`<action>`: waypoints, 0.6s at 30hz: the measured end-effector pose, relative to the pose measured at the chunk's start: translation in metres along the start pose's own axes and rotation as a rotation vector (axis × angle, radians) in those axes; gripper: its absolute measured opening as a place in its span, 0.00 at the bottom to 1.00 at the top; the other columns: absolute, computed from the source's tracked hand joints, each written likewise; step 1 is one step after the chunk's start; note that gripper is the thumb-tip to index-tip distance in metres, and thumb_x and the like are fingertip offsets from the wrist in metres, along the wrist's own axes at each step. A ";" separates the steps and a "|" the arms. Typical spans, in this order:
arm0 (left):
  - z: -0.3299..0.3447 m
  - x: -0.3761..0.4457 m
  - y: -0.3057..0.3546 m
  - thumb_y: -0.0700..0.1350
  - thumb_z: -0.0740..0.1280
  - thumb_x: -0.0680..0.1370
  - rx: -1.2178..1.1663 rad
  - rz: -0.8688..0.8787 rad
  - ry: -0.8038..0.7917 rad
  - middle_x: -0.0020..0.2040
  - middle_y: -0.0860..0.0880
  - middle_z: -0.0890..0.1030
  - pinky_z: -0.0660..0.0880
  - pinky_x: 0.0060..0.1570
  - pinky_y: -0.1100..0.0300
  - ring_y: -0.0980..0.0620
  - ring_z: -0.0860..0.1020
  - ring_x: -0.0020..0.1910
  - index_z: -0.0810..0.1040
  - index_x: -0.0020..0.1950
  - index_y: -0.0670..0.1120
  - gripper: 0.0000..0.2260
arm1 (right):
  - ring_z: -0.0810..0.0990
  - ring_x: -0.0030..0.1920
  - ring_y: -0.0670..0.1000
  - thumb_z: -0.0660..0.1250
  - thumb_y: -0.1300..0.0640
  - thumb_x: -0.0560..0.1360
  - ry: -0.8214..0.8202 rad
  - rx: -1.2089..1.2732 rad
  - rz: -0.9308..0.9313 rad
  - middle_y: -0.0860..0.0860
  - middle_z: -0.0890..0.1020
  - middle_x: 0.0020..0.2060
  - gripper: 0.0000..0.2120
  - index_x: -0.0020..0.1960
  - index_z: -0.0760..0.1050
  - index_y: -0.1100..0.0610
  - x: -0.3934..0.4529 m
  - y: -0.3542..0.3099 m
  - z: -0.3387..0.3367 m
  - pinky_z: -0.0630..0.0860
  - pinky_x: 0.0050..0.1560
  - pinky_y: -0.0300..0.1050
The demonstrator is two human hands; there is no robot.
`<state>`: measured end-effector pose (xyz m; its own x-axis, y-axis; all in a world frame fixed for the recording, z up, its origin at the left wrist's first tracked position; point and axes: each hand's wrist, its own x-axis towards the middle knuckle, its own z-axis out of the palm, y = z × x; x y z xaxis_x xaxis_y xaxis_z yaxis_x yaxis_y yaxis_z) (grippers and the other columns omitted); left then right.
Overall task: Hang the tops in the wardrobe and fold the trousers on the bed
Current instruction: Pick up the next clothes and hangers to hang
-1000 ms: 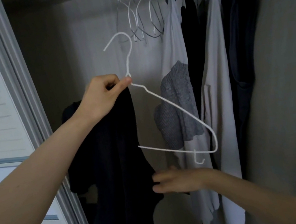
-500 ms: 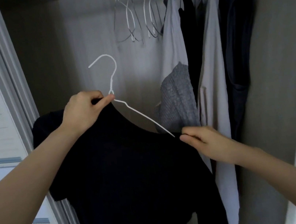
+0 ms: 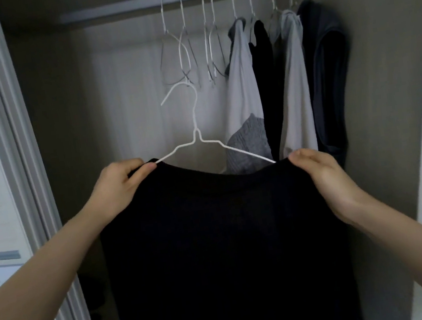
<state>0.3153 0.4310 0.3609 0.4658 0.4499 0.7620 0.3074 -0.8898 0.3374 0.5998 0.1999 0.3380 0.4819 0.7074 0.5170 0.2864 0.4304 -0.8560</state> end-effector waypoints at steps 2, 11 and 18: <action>0.002 0.003 0.003 0.63 0.60 0.74 -0.049 -0.020 0.033 0.29 0.42 0.72 0.65 0.31 0.58 0.53 0.68 0.29 0.74 0.34 0.44 0.23 | 0.72 0.38 0.46 0.65 0.59 0.77 -0.039 -0.371 -0.162 0.50 0.74 0.35 0.07 0.41 0.70 0.53 0.007 -0.010 -0.002 0.69 0.42 0.41; 0.010 0.020 0.024 0.63 0.60 0.74 0.014 0.096 0.008 0.27 0.49 0.71 0.64 0.30 0.62 0.56 0.68 0.28 0.73 0.33 0.47 0.21 | 0.69 0.34 0.39 0.64 0.61 0.78 -0.193 -0.473 -0.315 0.45 0.72 0.34 0.07 0.44 0.68 0.53 0.018 -0.038 0.023 0.68 0.37 0.33; -0.009 0.034 -0.020 0.54 0.63 0.80 0.027 -0.043 0.256 0.30 0.46 0.74 0.68 0.34 0.55 0.49 0.73 0.31 0.72 0.35 0.45 0.17 | 0.84 0.48 0.51 0.64 0.52 0.78 -0.304 -0.283 0.038 0.55 0.85 0.45 0.10 0.49 0.82 0.55 0.021 -0.059 0.006 0.81 0.48 0.41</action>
<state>0.3173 0.4637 0.3854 0.2272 0.4504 0.8635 0.3460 -0.8661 0.3607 0.5882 0.1932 0.3996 0.2419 0.8714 0.4268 0.5100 0.2600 -0.8199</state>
